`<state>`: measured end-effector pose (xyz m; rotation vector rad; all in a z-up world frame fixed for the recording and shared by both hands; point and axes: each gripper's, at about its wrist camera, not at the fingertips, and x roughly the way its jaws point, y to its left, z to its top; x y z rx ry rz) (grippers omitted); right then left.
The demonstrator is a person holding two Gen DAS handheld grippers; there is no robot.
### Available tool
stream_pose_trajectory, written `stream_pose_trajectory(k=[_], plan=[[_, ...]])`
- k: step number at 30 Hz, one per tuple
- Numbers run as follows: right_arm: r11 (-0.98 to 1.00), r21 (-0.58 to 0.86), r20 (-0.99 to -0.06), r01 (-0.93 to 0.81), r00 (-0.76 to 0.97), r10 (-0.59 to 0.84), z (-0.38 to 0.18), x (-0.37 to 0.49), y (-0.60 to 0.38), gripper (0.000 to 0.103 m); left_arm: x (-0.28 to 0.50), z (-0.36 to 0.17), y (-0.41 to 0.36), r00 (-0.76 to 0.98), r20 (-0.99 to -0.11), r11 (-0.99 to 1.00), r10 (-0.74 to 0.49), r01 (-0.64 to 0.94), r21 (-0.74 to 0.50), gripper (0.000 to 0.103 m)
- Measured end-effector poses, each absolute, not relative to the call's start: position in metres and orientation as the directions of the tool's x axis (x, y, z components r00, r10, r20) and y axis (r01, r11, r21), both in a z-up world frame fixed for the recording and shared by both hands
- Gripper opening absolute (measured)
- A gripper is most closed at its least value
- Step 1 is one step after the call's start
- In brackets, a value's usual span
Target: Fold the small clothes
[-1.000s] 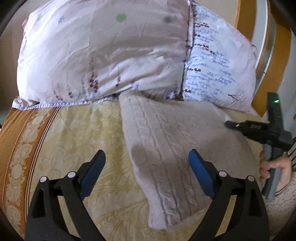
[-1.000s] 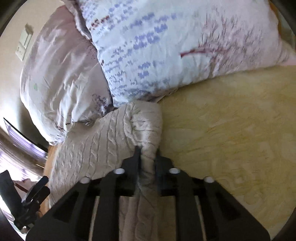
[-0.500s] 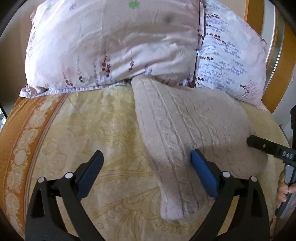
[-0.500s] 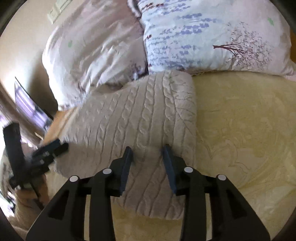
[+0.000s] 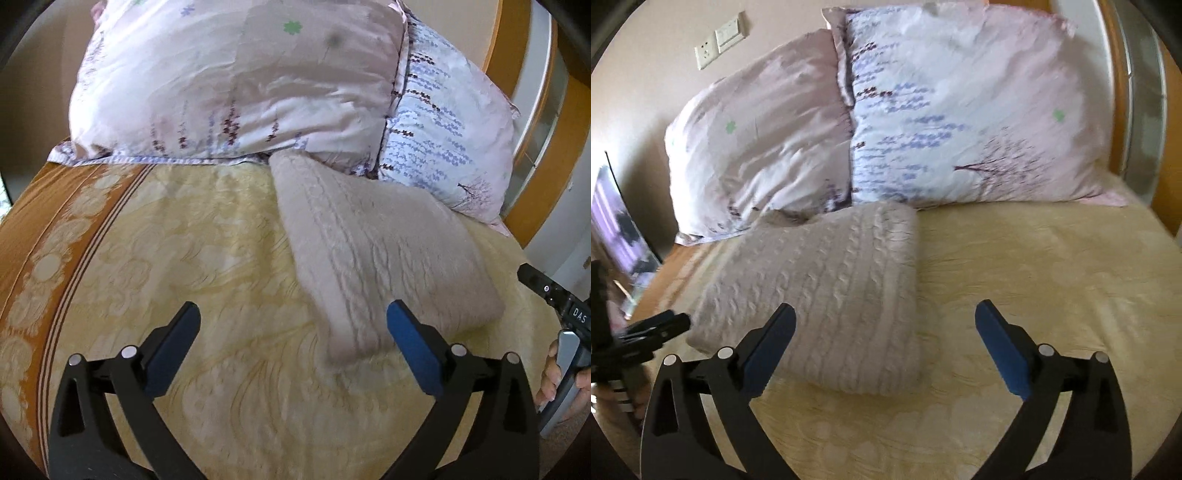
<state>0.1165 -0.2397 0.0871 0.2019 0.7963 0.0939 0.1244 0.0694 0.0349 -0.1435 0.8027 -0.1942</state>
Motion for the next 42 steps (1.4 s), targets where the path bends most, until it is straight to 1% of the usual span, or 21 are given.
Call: stream_pose_trajectory(k=[1, 4, 6, 8, 13, 17, 33, 37, 42], plan=[[0.978, 0.209, -0.697, -0.001, 0.701, 0.15, 0.087, 0.112, -0.239, 0.102, 0.12, 0.034, 0.069, 0.675, -0.709, 0.977, -0.204, 0.099, -0.187, 0.101], [0.972, 0.235, -0.692, 0.008, 0.704, 0.161, 0.08, 0.1, -0.238, 0.102, 0.112, 0.03, 0.065, 0.661, -0.728, 0.982, -0.181, 0.075, -0.175, 0.101], [0.962, 0.271, -0.714, 0.007, 0.673, 0.196, 0.072, 0.096, -0.236, 0.102, 0.107, 0.027, 0.059, 0.646, -0.739, 0.98, -0.193, 0.092, -0.175, 0.101], [0.951, 0.308, -0.739, -0.011, 0.627, 0.246, 0.063, 0.093, -0.23, 0.102, 0.104, 0.024, 0.05, 0.628, -0.759, 0.985, -0.172, 0.095, -0.144, 0.101], [0.97, 0.244, -0.783, -0.016, 0.587, 0.207, 0.053, 0.088, -0.212, 0.102, 0.102, 0.015, 0.029, 0.593, -0.799, 0.992, -0.101, 0.117, -0.039, 0.101], [0.976, 0.218, -0.812, 0.014, 0.558, 0.173, 0.045, 0.088, -0.202, 0.102, 0.105, 0.007, 0.019, 0.563, -0.824, 0.992, -0.06, 0.128, 0.015, 0.101], [0.996, 0.085, -0.849, 0.028, 0.525, 0.058, 0.034, 0.089, -0.184, 0.102, 0.114, 0.0, 0.015, 0.519, -0.854, 0.993, -0.045, 0.117, 0.018, 0.101], [0.999, 0.029, -0.854, 0.025, 0.519, 0.012, 0.032, 0.089, -0.178, 0.102, 0.115, 0.0, 0.015, 0.514, -0.857, 0.994, -0.04, 0.112, 0.02, 0.101], [0.999, 0.03, -0.853, 0.038, 0.522, 0.006, 0.031, 0.088, -0.179, 0.102, 0.113, 0.0, 0.014, 0.526, -0.849, 0.993, -0.042, 0.113, 0.021, 0.101]])
